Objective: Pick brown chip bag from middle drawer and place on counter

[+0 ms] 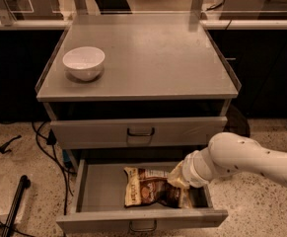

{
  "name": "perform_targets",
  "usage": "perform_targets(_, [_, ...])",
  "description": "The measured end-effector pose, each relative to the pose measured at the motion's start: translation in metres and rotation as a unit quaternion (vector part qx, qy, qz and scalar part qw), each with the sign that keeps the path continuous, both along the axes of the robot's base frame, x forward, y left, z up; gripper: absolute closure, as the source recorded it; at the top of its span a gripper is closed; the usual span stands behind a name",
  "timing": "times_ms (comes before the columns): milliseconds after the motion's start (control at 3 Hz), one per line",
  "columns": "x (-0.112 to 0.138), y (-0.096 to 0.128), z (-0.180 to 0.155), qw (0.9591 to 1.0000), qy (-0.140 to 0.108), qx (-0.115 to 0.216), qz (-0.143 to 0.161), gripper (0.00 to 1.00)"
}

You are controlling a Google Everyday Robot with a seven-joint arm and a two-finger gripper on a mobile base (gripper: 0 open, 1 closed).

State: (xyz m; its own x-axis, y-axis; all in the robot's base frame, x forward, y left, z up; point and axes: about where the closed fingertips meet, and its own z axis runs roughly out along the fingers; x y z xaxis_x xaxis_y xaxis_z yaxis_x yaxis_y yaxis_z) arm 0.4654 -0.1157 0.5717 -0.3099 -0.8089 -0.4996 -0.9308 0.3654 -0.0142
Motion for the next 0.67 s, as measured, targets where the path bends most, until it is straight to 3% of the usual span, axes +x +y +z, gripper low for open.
perform_targets(667, [0.008, -0.006, -0.052, 1.0000, -0.005, -0.007, 0.000, 1.00])
